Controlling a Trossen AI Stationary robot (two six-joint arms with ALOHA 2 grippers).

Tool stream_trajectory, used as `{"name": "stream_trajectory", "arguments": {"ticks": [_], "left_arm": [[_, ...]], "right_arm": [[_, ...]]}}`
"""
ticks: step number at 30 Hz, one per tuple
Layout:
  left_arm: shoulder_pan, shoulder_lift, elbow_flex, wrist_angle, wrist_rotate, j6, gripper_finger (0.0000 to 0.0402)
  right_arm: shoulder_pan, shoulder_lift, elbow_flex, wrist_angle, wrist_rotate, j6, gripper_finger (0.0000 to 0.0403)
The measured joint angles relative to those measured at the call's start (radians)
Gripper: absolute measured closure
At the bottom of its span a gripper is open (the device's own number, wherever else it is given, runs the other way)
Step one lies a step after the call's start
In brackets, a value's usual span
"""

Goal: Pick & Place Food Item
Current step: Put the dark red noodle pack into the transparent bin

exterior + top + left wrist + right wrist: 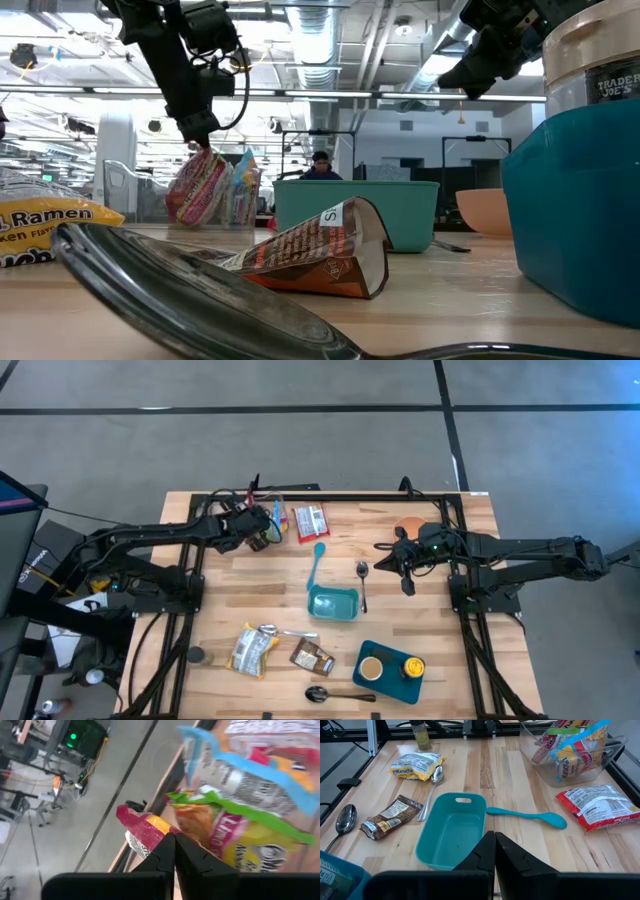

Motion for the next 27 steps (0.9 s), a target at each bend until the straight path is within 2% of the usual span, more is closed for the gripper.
{"name": "stream_trajectory", "arguments": {"ticks": [7, 18, 22, 27], "left_arm": [[-0.054, 0.000, 0.000, -0.007, 0.005, 0.000, 0.0401], [-0.059, 0.000, 0.000, -0.007, 0.006, -0.042, 0.0402], [-0.059, 0.000, 0.000, -0.007, 0.073, -0.045, 0.0402], [-0.059, 0.000, 0.000, -0.007, 0.107, -0.046, 0.0402]], "right_arm": [[0.000, 0.000, 0.000, 0.000, 0.000, 0.000, 0.0403], [0.000, 0.000, 0.000, 0.000, 0.000, 0.003, 0.0403], [0.000, 0.000, 0.000, 0.000, 0.000, 0.003, 0.0403], [0.000, 0.000, 0.000, 0.000, 0.000, 0.003, 0.0403]]}}
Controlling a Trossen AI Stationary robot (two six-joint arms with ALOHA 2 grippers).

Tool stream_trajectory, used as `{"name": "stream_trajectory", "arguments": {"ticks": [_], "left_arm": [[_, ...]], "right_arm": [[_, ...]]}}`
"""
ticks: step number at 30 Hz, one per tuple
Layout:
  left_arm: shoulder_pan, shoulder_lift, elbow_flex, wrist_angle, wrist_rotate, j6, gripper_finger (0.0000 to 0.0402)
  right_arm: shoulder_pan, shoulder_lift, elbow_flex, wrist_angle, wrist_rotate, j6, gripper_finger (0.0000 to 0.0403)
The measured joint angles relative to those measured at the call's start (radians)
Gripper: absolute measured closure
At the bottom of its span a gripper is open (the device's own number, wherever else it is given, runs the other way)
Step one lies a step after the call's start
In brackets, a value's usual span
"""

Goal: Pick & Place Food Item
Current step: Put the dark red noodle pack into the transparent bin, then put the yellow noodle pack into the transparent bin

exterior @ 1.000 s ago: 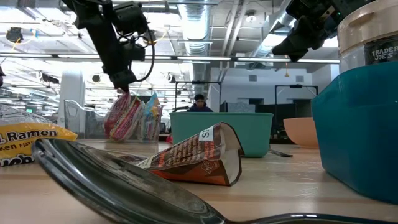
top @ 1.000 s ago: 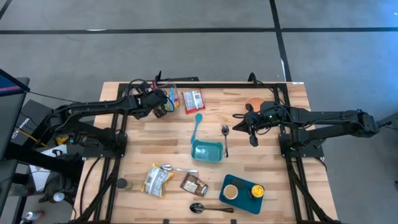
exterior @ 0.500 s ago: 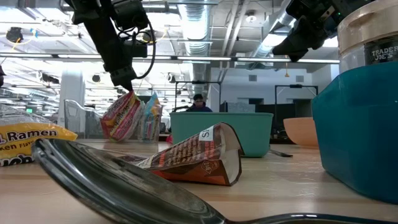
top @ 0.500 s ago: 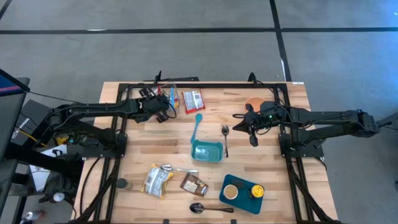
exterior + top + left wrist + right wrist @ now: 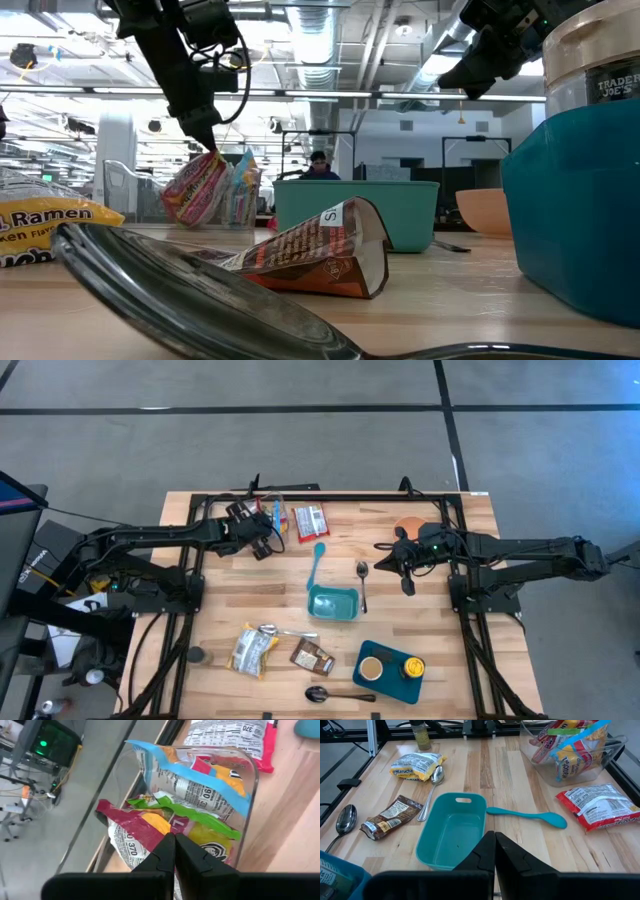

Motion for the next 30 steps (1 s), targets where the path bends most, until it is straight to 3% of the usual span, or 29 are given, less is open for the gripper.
{"name": "stream_trajectory", "arguments": {"ticks": [8, 30], "left_arm": [[0.000, 0.000, 0.000, 0.000, 0.018, 0.000, 0.0393], [0.000, 0.000, 0.000, -0.002, 0.017, -0.071, 0.0317]], "right_arm": [[0.000, 0.000, 0.000, 0.000, 0.000, -0.001, 0.0403], [0.000, 0.000, 0.000, 0.000, 0.000, -0.002, 0.0403]]}}
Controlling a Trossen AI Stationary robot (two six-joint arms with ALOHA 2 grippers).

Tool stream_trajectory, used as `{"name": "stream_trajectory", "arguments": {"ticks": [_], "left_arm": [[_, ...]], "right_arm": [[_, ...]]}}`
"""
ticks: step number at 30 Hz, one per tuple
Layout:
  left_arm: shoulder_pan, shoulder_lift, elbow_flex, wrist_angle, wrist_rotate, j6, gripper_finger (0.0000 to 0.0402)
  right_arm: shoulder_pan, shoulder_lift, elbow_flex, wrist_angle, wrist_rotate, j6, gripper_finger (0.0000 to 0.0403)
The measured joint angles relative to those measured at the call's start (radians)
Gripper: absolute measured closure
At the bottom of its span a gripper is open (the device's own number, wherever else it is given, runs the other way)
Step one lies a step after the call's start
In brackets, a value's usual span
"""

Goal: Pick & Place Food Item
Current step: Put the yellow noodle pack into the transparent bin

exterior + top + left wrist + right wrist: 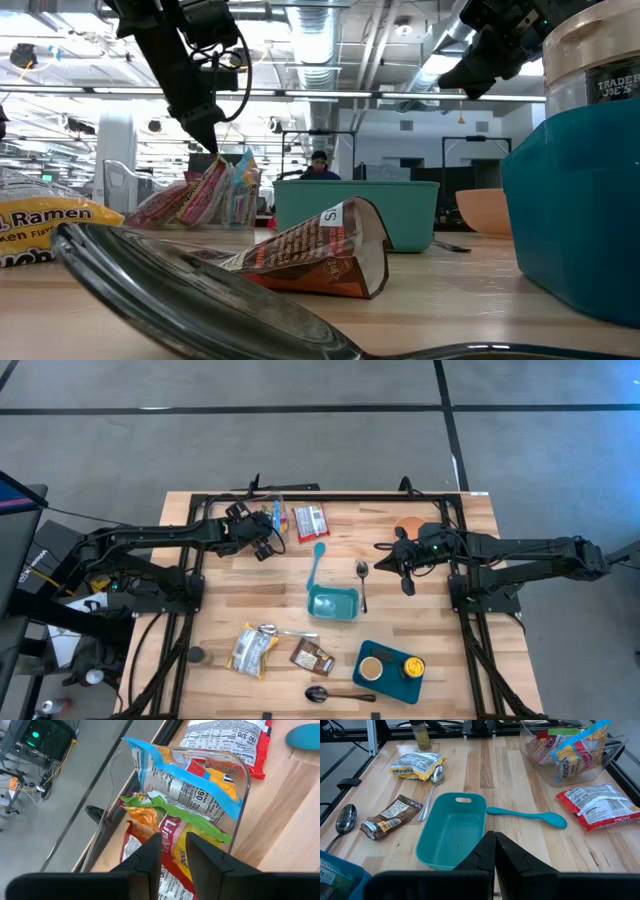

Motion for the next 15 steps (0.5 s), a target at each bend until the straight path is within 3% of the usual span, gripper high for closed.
{"name": "stream_trajectory", "arguments": {"ticks": [15], "left_arm": [[0.000, 0.000, 0.000, 0.016, -0.001, -0.151, 0.0316]], "right_arm": [[0.000, 0.000, 0.000, 0.000, 0.000, 0.000, 0.0403]]}}
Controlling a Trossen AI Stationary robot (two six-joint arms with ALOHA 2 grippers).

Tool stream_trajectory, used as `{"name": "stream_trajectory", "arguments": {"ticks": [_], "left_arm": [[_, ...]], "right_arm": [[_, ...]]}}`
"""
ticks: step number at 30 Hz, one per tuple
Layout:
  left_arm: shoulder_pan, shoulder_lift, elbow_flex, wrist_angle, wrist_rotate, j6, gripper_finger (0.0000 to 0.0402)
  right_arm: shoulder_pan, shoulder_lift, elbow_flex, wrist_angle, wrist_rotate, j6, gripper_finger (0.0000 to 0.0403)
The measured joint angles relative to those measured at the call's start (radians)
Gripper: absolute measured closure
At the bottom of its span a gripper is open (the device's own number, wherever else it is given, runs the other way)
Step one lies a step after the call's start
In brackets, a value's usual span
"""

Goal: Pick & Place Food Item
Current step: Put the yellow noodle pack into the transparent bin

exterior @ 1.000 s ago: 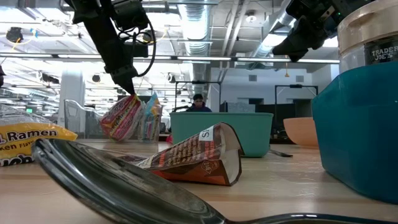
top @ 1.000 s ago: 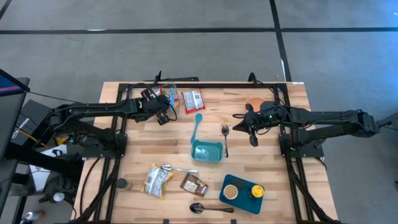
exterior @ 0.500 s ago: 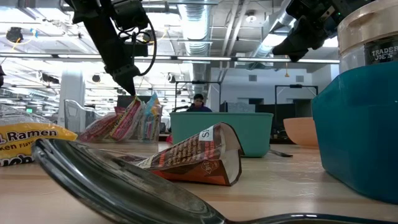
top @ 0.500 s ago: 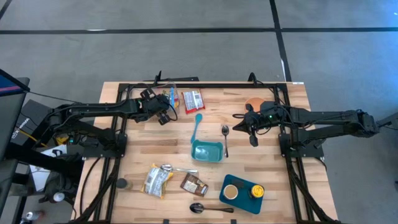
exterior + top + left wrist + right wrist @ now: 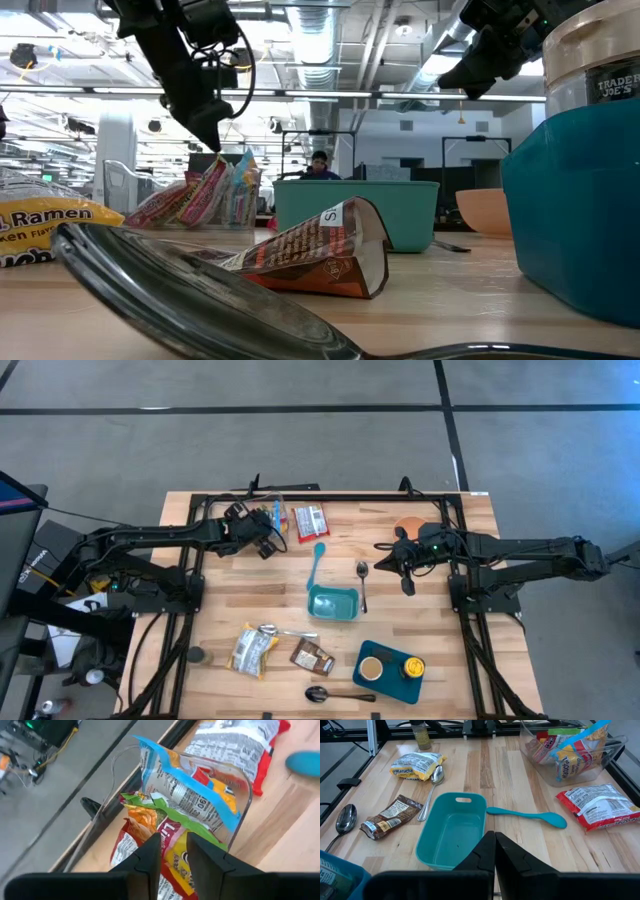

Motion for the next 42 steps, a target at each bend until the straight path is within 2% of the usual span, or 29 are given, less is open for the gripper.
{"name": "stream_trajectory", "arguments": {"ticks": [7, 15, 24, 33, 42], "left_arm": [[-0.013, -0.048, 0.002, 0.039, 0.009, -0.149, 0.0334], [-0.085, -0.170, 0.002, 0.089, 0.111, -0.270, 0.0368], [-0.255, -0.263, 0.001, 0.197, 0.265, -0.272, 0.0397], [-0.418, -0.250, 0.000, 0.248, 0.423, -0.265, 0.0397], [-0.520, -0.250, 0.000, 0.285, 0.570, -0.263, 0.0396]], "right_arm": [[0.000, 0.000, 0.000, 0.000, 0.000, 0.000, 0.0403], [0.000, 0.000, 0.000, 0.000, 0.000, 0.000, 0.0403], [0.000, 0.000, 0.000, 0.000, 0.000, 0.000, 0.0403], [0.000, 0.000, 0.000, 0.001, 0.000, 0.001, 0.0403], [0.000, 0.000, 0.000, 0.003, 0.000, 0.002, 0.0403]]}}
